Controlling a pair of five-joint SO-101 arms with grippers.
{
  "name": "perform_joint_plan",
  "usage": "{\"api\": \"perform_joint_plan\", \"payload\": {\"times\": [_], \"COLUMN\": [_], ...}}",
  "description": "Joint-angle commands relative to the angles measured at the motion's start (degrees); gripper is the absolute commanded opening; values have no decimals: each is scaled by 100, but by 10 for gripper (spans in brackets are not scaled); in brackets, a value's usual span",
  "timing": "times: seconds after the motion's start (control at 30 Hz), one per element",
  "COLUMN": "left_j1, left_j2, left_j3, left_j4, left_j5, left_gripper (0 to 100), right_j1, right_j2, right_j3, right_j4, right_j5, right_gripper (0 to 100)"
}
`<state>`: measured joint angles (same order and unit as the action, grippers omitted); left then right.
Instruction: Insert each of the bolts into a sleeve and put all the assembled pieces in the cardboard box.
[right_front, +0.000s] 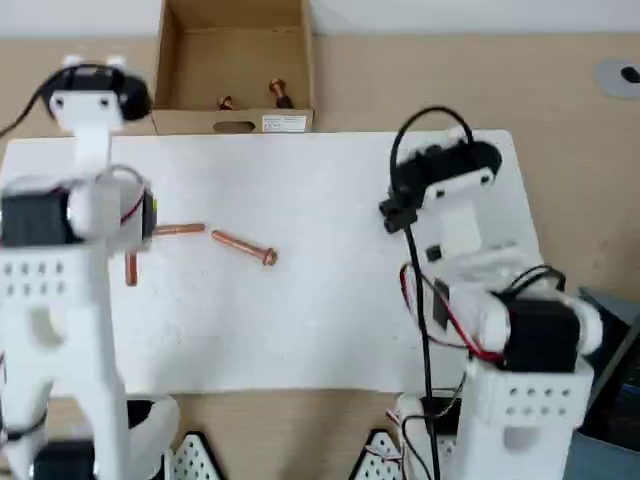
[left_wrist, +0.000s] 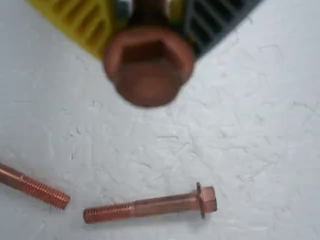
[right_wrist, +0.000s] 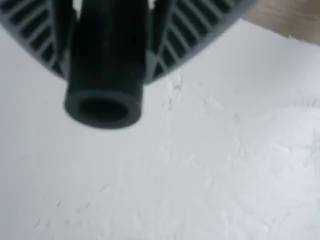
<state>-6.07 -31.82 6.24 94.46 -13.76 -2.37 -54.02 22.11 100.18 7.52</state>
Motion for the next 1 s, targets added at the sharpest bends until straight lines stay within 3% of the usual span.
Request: {"api": "perform_joint_plan", "payload": {"times": [0.0,0.17,0.5,0.8,0.97], "left_j1": [53,53,53,114,343], "left_j2": [-1297,-3020,-5437,-7327,-7266], "left_j3": [1222,3077,5389,7165,7314], "left_j4": [-870,-2242,-3402,-4554,-4949], "left_j5": [44,79,1653,2822,3534], "left_gripper": [3,3,2,2,2], "right_j1": [-40,-57,-92,-1481,-2132], "right_j2": [-567,-1393,-2527,-3477,-3873], "right_j3": [479,1481,3618,5314,5912], "right_j4": [-413,-1275,-3007,-4756,-5354], "right_j5": [-369,-1055,-1099,-1099,-1064], "right_gripper": [10,9,9,9,9]}}
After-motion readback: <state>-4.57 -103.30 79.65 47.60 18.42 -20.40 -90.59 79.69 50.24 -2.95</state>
